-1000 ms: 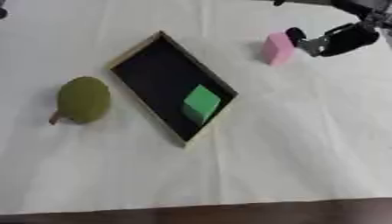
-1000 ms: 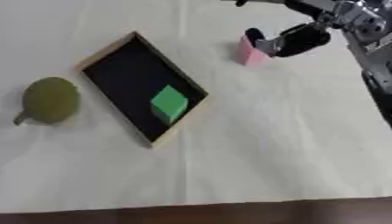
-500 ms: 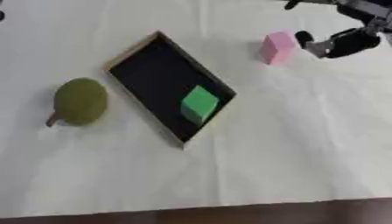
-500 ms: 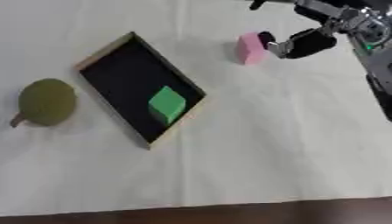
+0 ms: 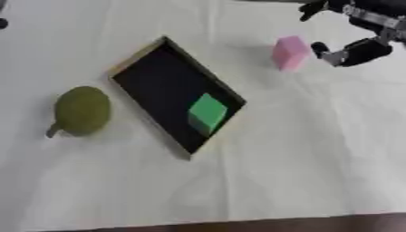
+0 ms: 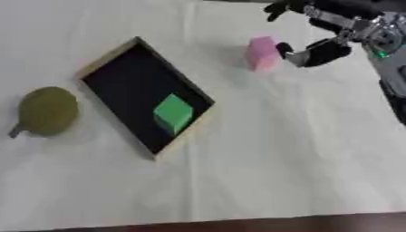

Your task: Pick up objects on the table and place them in the box.

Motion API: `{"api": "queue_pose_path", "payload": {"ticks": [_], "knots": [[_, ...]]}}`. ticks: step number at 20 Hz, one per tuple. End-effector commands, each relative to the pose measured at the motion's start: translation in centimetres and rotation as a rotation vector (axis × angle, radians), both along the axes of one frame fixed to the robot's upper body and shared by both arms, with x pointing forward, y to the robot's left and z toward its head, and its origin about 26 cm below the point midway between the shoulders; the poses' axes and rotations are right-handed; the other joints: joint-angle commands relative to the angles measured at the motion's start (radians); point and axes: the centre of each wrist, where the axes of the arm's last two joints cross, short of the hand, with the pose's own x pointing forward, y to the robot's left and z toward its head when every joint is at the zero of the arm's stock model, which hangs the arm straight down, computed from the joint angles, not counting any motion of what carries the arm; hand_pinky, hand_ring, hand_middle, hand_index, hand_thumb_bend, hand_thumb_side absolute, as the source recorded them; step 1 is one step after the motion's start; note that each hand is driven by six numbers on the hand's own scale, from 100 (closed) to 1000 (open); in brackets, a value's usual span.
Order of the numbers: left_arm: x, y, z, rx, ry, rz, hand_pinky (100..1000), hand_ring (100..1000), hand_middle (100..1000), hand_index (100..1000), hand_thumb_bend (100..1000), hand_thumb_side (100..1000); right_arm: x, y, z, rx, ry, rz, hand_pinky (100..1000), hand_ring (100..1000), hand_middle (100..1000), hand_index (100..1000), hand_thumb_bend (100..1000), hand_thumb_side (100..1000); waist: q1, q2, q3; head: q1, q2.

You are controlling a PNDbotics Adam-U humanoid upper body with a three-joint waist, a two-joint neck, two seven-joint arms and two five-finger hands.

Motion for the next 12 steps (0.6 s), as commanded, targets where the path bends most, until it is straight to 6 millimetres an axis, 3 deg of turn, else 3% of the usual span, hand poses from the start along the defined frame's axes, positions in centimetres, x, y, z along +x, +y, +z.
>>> {"api": "queue_pose_path", "payload": {"ticks": [1,7,12], "knots": [[-0.3,0.3,1.2,0.031,-0.046,0.005,677,801,793,813,100,647,-0.2,-1.5,1.7,-0.030,-0.041,-0.015,1000,1000,836,977,100,150,0.008,-0.017,0.002,-0.001,-0.042],[-0.2,0.3,1.7,0.045,-0.069,0.004,677,801,793,814,100,641,-0.1,-2.0,2.3,-0.057,-0.057,-0.014,1000,1000,835,982,100,152,0.014,-0.002,0.010,-0.001,-0.078],[-0.2,0.2,1.9,0.055,-0.077,0.001,676,802,794,813,100,645,-0.3,-2.1,3.0,-0.047,-0.079,-0.022,1000,1000,833,983,100,149,0.012,0.013,0.018,-0.003,-0.082]]}}
